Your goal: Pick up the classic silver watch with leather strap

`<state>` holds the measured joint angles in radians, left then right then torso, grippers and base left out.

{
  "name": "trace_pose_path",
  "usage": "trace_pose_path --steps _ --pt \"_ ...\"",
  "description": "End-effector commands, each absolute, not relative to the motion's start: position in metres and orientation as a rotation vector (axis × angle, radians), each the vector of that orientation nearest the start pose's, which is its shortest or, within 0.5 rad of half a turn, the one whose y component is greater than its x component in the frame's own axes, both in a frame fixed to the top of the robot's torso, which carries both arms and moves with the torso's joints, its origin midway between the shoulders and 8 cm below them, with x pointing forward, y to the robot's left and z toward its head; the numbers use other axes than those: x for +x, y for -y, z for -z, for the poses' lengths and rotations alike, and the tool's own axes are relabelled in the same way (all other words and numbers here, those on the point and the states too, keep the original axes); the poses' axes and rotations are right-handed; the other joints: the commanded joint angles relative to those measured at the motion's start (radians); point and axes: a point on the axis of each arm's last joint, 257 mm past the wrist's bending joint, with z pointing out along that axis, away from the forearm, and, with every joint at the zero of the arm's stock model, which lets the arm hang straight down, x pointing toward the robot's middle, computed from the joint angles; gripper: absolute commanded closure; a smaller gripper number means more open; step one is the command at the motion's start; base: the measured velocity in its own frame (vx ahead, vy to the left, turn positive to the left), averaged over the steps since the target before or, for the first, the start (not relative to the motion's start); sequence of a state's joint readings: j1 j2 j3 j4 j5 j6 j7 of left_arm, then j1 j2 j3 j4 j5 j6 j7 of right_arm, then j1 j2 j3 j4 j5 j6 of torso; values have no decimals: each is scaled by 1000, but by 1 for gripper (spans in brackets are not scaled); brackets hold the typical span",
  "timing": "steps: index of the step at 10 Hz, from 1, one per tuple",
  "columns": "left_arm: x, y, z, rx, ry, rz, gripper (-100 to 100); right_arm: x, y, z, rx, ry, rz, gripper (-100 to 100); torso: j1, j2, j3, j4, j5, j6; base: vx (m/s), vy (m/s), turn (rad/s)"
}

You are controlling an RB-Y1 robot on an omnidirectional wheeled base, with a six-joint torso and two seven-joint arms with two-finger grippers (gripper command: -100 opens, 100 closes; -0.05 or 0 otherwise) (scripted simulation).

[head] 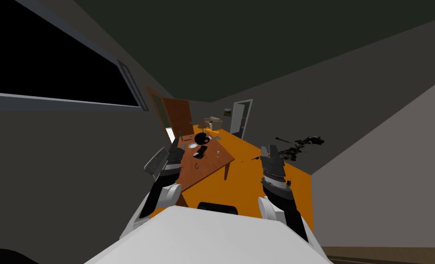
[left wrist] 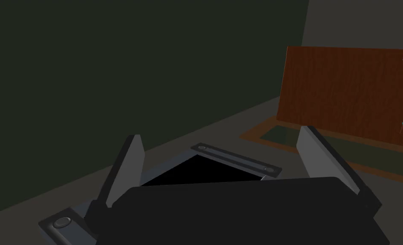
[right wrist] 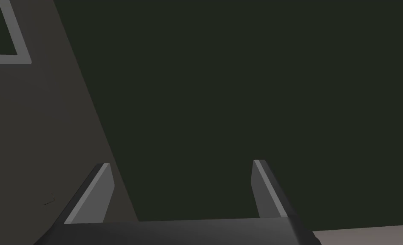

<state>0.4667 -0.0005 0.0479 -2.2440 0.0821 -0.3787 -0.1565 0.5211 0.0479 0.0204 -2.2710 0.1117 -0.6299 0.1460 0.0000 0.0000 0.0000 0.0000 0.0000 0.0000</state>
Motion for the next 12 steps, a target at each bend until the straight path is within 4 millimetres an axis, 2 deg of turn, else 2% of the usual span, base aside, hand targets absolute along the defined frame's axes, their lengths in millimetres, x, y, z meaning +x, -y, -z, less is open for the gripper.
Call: trace_pose_path --steps 1,6,9,12 --pt "371 -302 6 -724 -719 1151 -100 324 260 -37 488 -602 -1131 0 0 0 0 0 0 0 -8 9 12" --pt "390 -279 30 -671 -851 1170 -100 324 260 -37 488 -602 -1131 0 3 2 1 0 1 0 -31 31 17" --pt "407 -264 60 -660 -956 1171 -100 324 260 -37 488 -602 -1131 0 3 4 2 1 1 0 -56 36 17" --pt "425 -251 98 -660 -1078 1156 -100 324 260 -37 488 -602 -1131 0 3 3 1 1 1 0 -39 38 1"
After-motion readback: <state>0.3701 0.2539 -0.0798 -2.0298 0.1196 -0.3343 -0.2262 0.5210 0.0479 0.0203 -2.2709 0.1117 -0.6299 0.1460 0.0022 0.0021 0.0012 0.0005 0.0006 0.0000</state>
